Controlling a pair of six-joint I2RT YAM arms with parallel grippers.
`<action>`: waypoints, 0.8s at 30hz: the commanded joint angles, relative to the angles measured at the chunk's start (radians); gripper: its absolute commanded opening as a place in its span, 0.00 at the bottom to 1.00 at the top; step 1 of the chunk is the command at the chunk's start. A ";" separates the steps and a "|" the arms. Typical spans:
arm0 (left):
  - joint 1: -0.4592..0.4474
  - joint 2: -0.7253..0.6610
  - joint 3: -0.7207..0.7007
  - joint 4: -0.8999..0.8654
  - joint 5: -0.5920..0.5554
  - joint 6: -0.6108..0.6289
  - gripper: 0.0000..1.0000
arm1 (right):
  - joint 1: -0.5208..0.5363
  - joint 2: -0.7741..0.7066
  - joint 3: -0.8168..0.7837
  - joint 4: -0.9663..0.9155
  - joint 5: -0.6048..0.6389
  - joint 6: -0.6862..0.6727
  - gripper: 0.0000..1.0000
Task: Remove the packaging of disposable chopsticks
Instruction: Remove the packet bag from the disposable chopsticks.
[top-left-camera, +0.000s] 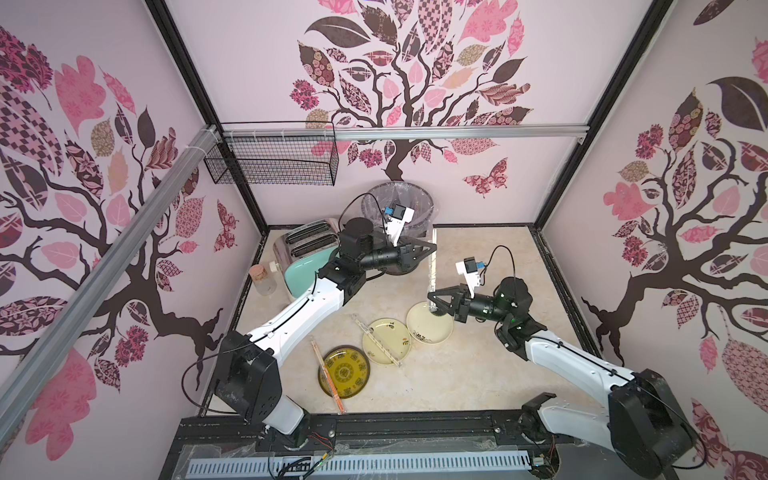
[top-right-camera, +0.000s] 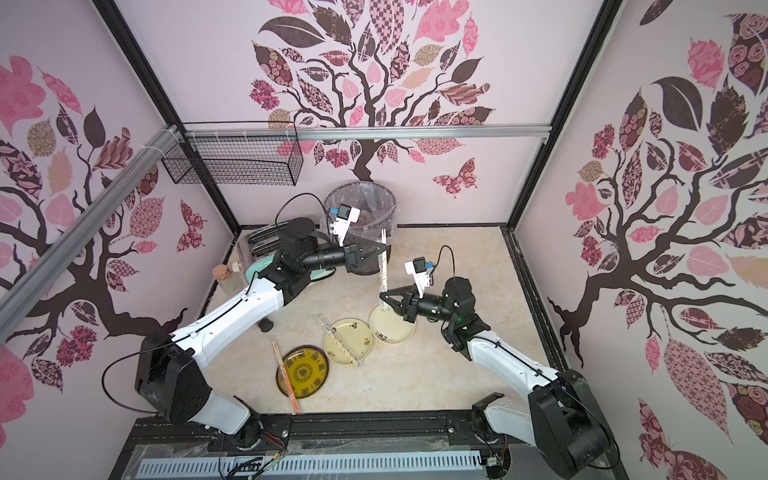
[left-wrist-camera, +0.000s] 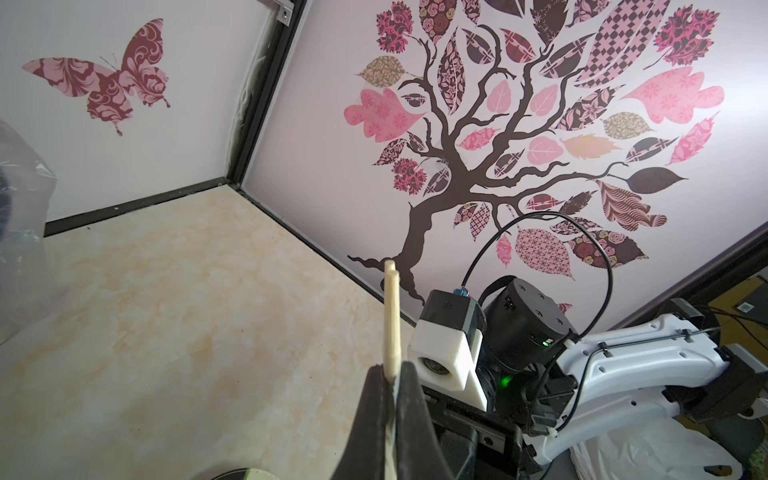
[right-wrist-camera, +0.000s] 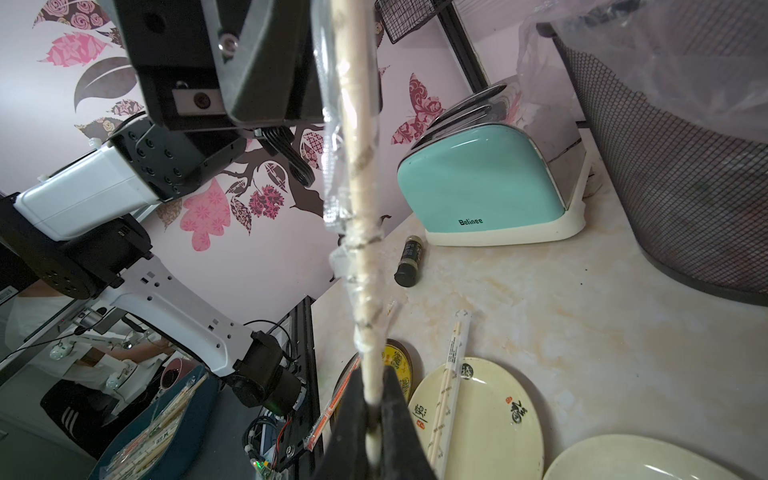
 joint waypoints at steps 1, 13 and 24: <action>-0.055 -0.015 -0.085 -0.076 0.097 -0.022 0.07 | -0.012 -0.005 0.088 0.082 0.078 0.006 0.00; -0.079 -0.059 -0.197 -0.042 0.082 -0.064 0.11 | -0.012 -0.002 0.129 0.072 0.093 0.006 0.00; -0.116 -0.105 -0.301 0.013 0.067 -0.084 0.14 | -0.012 0.010 0.189 0.044 0.111 -0.014 0.00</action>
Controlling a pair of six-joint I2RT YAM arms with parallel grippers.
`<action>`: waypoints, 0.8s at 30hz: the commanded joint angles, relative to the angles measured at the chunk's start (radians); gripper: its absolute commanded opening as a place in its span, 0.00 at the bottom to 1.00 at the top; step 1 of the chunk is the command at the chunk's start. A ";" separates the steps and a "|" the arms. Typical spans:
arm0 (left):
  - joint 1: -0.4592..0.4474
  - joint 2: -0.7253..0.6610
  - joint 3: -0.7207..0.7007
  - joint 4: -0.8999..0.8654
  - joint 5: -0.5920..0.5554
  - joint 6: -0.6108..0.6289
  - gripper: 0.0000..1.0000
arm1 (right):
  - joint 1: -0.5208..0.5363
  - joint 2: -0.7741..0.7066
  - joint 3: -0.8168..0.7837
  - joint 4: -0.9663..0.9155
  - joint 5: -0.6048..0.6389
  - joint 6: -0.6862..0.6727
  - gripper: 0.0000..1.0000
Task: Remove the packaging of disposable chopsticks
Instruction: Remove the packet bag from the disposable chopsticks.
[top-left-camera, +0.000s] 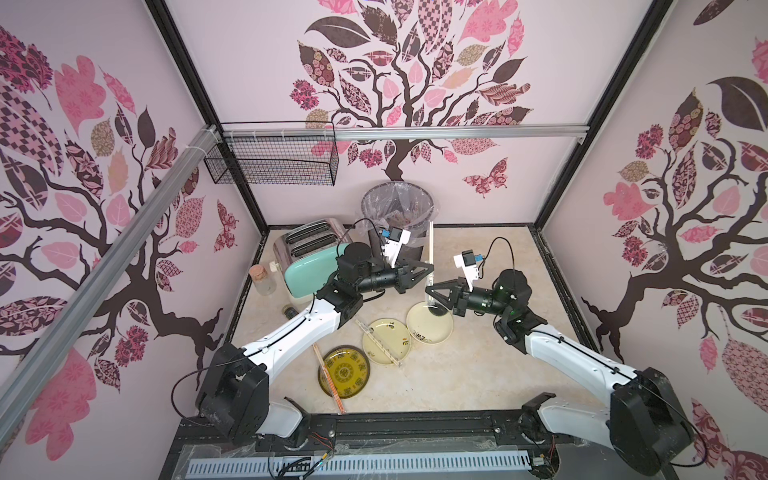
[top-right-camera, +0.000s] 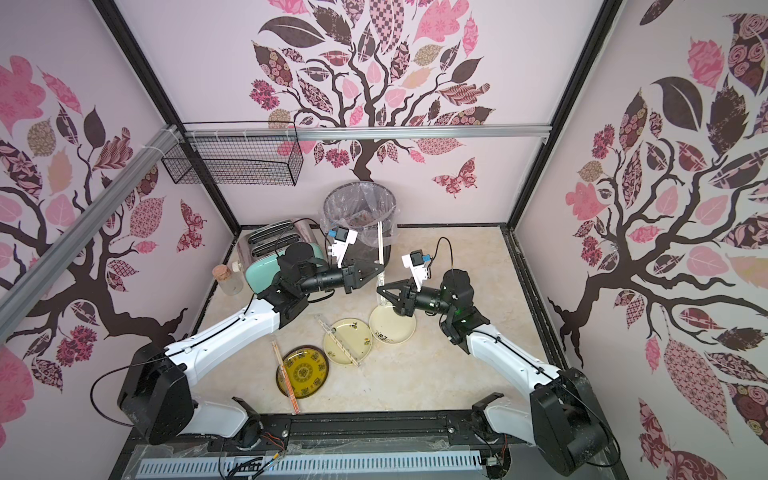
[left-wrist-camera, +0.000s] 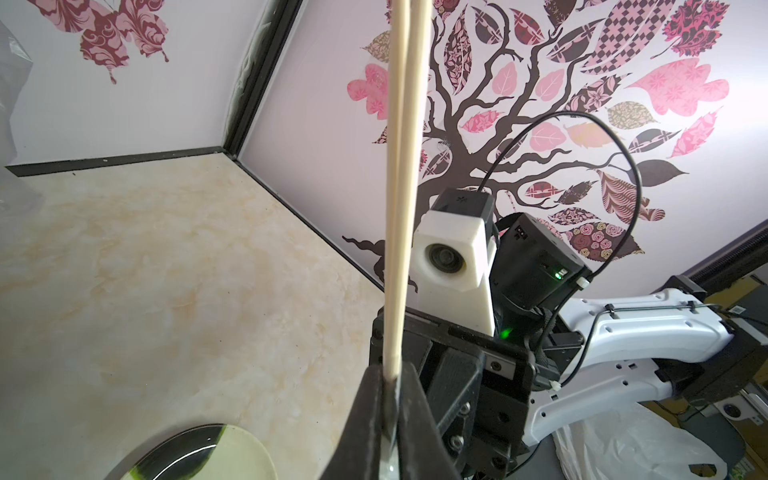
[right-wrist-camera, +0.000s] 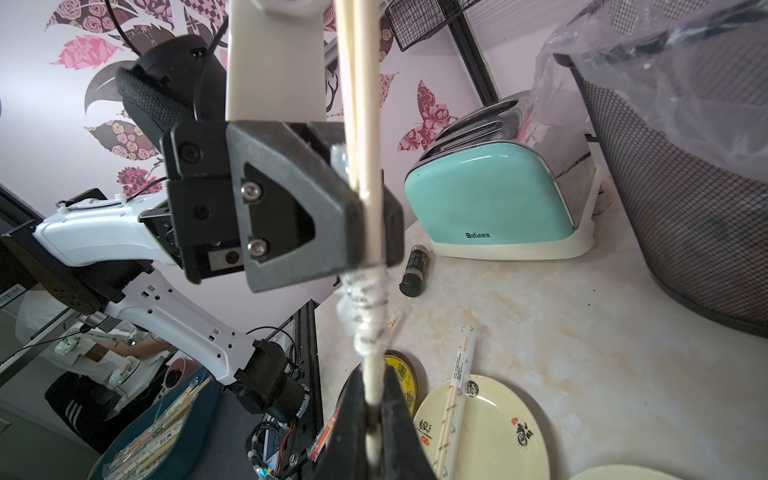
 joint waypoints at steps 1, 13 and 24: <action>-0.064 -0.003 -0.067 -0.121 0.121 -0.010 0.15 | -0.017 0.003 0.100 0.103 0.110 -0.001 0.00; -0.067 -0.083 -0.098 -0.129 0.053 -0.003 0.20 | -0.002 0.004 0.073 0.104 0.083 -0.008 0.00; 0.066 -0.156 0.077 -0.263 0.064 0.051 0.60 | 0.058 -0.030 0.011 0.010 0.093 -0.093 0.00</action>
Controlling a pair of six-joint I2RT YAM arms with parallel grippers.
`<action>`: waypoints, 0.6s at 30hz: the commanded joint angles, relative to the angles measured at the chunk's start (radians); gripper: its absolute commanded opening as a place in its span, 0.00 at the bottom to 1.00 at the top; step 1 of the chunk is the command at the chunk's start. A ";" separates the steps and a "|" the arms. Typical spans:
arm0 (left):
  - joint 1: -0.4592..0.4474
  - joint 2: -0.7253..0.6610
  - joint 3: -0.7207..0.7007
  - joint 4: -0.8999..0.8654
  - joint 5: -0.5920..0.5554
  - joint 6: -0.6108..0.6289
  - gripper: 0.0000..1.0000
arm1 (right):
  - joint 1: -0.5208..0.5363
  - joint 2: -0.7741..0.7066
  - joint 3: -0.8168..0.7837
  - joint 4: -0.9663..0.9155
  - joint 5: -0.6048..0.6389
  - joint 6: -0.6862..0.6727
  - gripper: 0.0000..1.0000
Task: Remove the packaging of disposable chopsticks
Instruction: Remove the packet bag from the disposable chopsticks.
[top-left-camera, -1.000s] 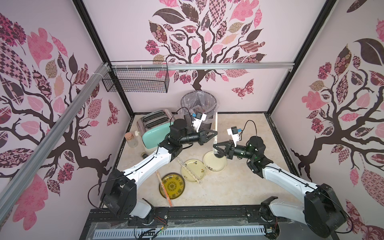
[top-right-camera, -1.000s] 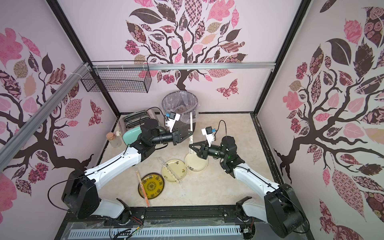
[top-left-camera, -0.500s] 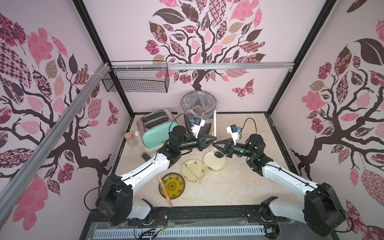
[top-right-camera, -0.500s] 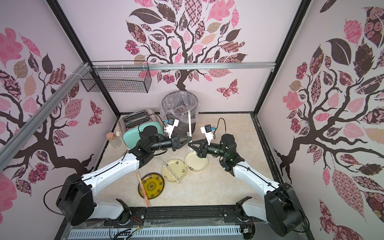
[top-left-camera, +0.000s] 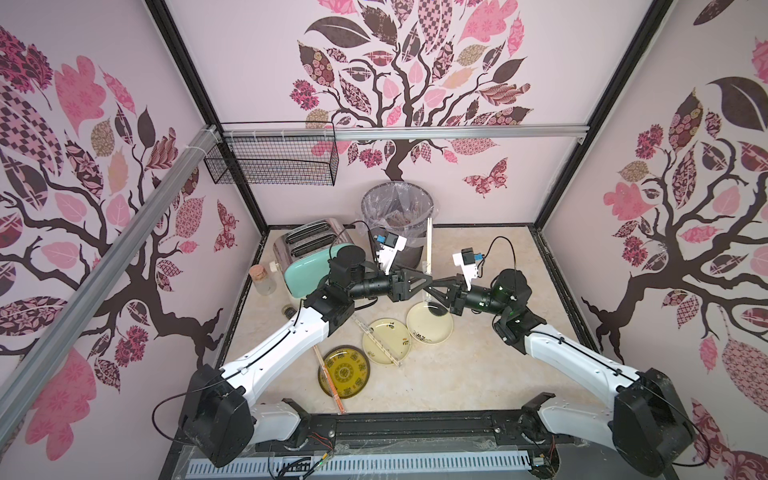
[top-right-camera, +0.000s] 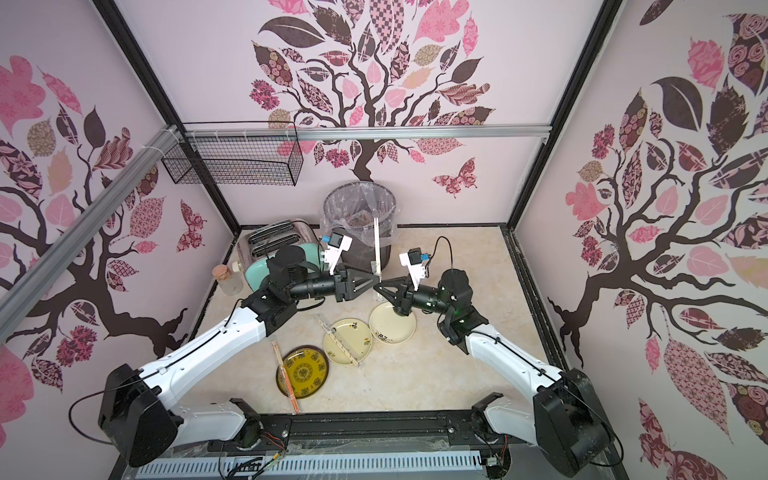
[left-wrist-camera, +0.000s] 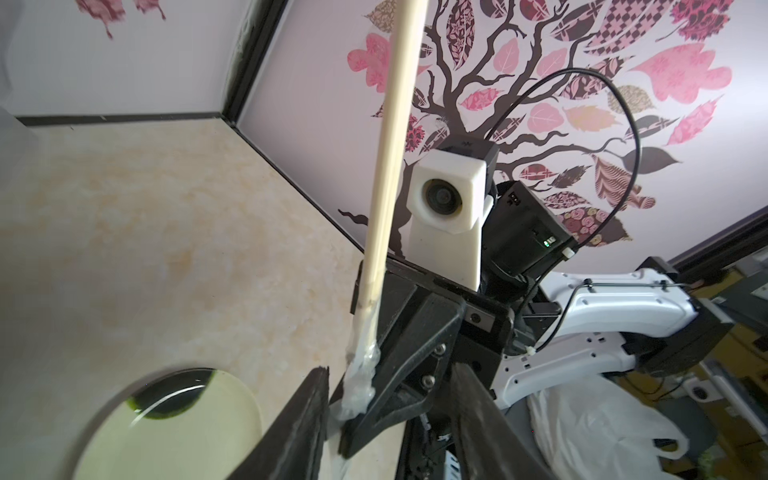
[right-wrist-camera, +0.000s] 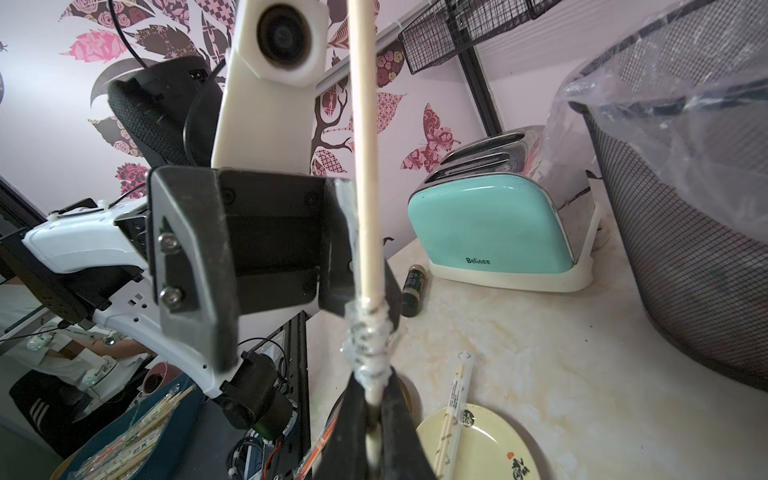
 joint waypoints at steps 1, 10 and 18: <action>0.037 -0.026 0.072 -0.068 0.054 0.040 0.62 | 0.013 -0.014 -0.003 -0.007 0.025 -0.036 0.00; 0.063 0.039 0.183 -0.118 0.089 0.075 0.60 | 0.041 -0.004 -0.003 -0.011 0.001 -0.053 0.00; 0.063 0.094 0.241 -0.103 0.116 0.067 0.44 | 0.045 -0.004 -0.006 -0.011 -0.011 -0.055 0.00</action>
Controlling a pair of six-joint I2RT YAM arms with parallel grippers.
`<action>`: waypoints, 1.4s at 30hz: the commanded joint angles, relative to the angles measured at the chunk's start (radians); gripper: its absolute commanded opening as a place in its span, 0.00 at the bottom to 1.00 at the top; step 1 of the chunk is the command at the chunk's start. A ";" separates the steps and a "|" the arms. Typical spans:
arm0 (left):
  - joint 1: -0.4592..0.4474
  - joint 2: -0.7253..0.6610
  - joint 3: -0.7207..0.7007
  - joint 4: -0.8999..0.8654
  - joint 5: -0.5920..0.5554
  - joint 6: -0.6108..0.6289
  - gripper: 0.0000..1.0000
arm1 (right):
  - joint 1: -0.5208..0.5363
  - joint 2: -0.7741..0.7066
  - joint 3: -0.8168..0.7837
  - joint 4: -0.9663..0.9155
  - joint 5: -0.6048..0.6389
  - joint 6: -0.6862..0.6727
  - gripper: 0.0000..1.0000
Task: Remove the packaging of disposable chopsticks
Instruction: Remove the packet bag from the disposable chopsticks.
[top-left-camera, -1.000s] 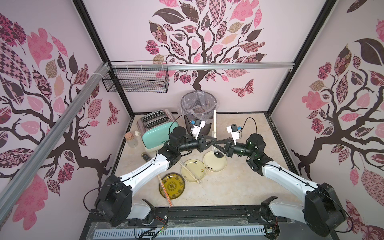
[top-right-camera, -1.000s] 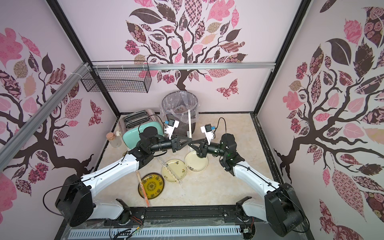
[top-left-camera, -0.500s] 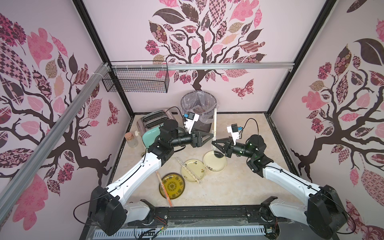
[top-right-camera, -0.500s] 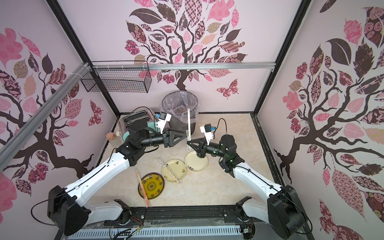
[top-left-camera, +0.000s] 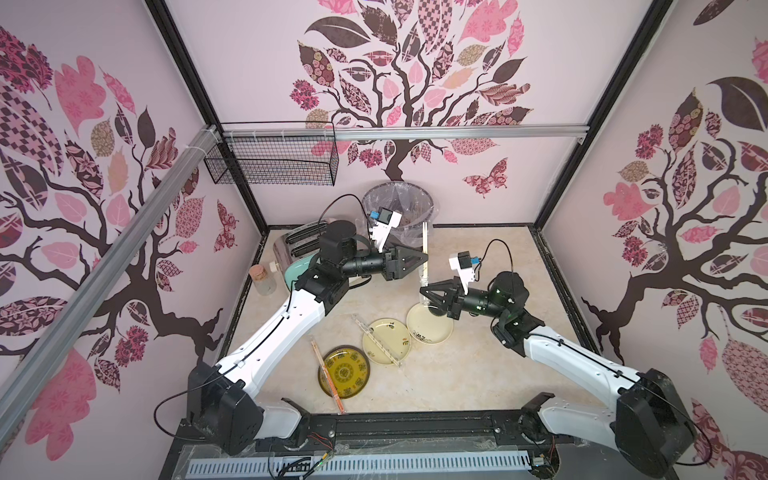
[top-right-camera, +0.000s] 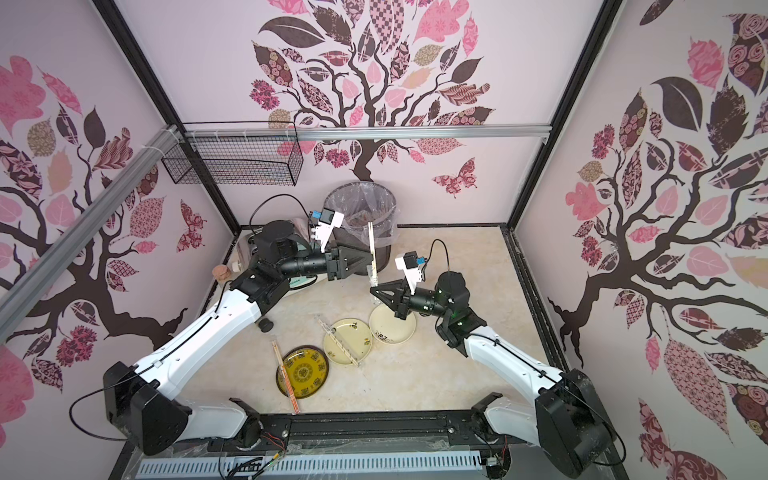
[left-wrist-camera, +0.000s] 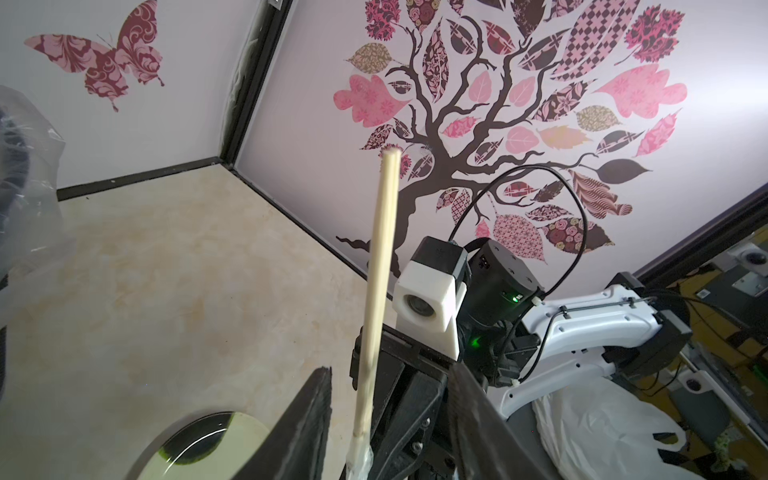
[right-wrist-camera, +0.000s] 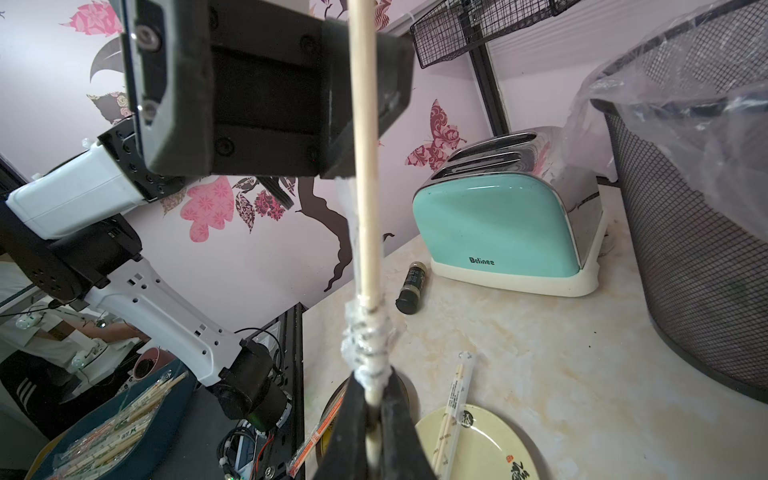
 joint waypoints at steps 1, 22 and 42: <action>0.005 0.011 0.038 0.006 0.022 0.008 0.43 | 0.009 0.000 0.002 0.001 -0.017 -0.009 0.00; -0.040 0.018 -0.094 0.039 0.002 -0.023 0.19 | 0.008 0.025 0.070 0.053 0.069 0.051 0.00; -0.050 -0.071 -0.071 -0.042 -0.078 0.019 0.41 | 0.010 0.034 0.064 0.000 0.023 0.002 0.00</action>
